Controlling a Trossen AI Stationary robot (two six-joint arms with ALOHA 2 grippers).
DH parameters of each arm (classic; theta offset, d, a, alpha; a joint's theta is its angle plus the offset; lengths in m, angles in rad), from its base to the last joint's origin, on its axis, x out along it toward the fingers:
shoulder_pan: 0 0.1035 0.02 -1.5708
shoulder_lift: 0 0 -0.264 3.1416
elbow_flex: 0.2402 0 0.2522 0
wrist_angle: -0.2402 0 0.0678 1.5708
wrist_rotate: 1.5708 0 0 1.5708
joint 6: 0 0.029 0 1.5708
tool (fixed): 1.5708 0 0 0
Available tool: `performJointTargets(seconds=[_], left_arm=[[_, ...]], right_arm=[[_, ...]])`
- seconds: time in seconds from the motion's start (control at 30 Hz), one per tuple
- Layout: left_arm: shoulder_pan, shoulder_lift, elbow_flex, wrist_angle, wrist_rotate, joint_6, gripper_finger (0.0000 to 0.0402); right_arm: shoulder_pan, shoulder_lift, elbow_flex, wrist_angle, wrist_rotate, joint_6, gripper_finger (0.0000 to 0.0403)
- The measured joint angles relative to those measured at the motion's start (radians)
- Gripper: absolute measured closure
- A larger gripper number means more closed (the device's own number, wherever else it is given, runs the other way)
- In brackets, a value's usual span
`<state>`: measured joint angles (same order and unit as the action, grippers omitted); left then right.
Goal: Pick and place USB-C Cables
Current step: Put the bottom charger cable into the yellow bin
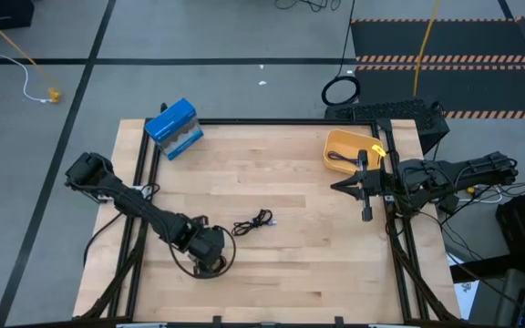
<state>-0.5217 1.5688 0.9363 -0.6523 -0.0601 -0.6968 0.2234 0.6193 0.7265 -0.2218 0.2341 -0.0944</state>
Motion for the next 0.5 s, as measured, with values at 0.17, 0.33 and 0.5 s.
performJointTargets(seconds=[0.17, 0.33, 0.5], left_arm=[[-0.008, 0.022, -0.001, 0.025, -0.019, 0.028, 0.0138], [-0.016, 0.089, -0.002, 0.029, -0.020, 0.077, 0.0144], [-0.016, 0.146, -0.001, 0.042, -0.015, 0.096, 0.0163]], right_arm=[[0.000, 0.000, 0.000, 0.000, 0.000, 0.000, 0.0403], [0.000, 0.000, 0.000, 0.000, 0.000, 0.000, 0.0403], [0.000, 0.004, 0.000, 0.000, 0.000, 0.000, 0.0403]])
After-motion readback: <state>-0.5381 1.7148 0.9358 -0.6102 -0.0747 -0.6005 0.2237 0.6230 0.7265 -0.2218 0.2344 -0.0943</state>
